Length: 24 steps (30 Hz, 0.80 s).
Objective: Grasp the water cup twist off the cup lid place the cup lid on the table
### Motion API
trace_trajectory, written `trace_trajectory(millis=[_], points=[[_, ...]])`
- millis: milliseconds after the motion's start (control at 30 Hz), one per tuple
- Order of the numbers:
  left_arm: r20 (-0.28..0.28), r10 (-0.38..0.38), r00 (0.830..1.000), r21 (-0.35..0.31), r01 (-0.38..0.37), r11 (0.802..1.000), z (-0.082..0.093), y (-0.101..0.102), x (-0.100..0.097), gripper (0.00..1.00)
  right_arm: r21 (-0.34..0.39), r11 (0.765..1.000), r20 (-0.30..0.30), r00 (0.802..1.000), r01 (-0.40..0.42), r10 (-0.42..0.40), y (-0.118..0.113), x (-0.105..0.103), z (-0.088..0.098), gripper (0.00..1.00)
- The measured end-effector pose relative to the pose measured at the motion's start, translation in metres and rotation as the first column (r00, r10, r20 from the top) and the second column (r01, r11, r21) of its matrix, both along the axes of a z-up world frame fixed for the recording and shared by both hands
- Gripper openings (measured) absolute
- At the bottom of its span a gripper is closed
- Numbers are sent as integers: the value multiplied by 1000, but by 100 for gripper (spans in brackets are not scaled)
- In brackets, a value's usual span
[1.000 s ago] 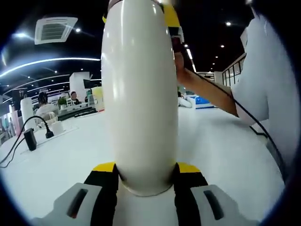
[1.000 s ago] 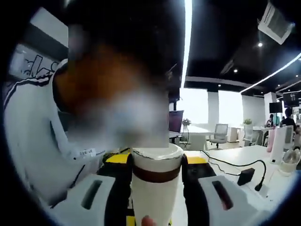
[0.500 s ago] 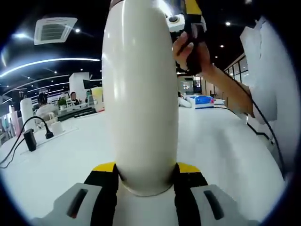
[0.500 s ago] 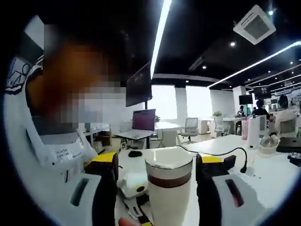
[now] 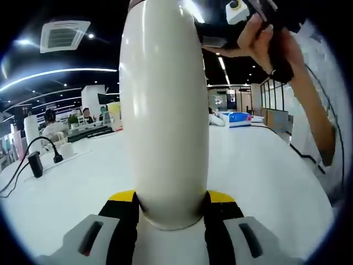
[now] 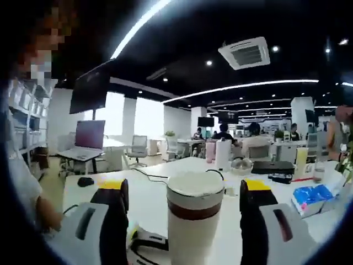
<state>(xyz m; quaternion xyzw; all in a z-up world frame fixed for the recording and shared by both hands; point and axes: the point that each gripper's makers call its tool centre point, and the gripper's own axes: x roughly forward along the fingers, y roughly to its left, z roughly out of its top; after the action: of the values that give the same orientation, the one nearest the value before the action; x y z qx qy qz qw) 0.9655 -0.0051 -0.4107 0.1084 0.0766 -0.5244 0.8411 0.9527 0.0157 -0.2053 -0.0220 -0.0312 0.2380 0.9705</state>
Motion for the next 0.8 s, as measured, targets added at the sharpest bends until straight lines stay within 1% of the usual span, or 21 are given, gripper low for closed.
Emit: trace_trajectory(millis=[33, 67, 100, 133, 200, 300, 367, 400, 533, 633, 733, 800], points=[[0, 0, 1000, 0, 0, 1000, 0, 0, 0, 48, -7, 1000, 8, 1000, 11, -11, 1, 0, 1, 84], [0, 1, 1000, -1, -1, 1000, 0, 0, -1, 48, -15, 998, 33, 997, 67, -66, 1, 0, 3, 83], [0, 0, 1000, -1, 0, 1000, 0, 0, -1, 48, -19, 991, 30, 991, 129, -129, 0, 0, 2, 83], [0, 0, 1000, 0, 0, 1000, 0, 0, -2, 48, -20, 987, 36, 986, 162, -162, -1, 2, 2, 82], [0, 0, 1000, 0, 0, 1000, 0, 1, -2, 48, 1, 975, 25, 974, 223, -223, -4, 4, 0, 82], [-2, 0, 1000, -2, 0, 1000, 1, 1, -2, 48, 12, 969, 12, 969, 247, -247, -4, 5, -2, 80], [-3, -1, 1000, -3, 1, 1000, 2, 1, -3, 48, -11, 961, 17, 961, 275, -275, -5, 7, -4, 80], [-3, -1, 1000, -2, 1, 1000, 2, 2, -3, 48, -23, 953, 14, 954, 301, -300, -6, 8, -6, 80], [-2, -1, 1000, -2, 1, 1000, 2, 2, -2, 48, -22, 945, 24, 946, 325, -325, -3, 10, -6, 76], [-1, -1, 1000, -1, 1, 1000, 2, 2, -3, 48, 4, 943, 36, 942, 333, -333, -3, 10, -2, 71], [-1, -2, 1000, -1, 2, 1000, 2, 1, -3, 48, 13, 931, 49, 930, 365, -365, -10, 11, 2, 64], [-2, -2, 1000, -1, 2, 1000, 2, 1, -3, 48, 27, 928, 48, 927, 371, -372, -13, 12, 2, 59]])
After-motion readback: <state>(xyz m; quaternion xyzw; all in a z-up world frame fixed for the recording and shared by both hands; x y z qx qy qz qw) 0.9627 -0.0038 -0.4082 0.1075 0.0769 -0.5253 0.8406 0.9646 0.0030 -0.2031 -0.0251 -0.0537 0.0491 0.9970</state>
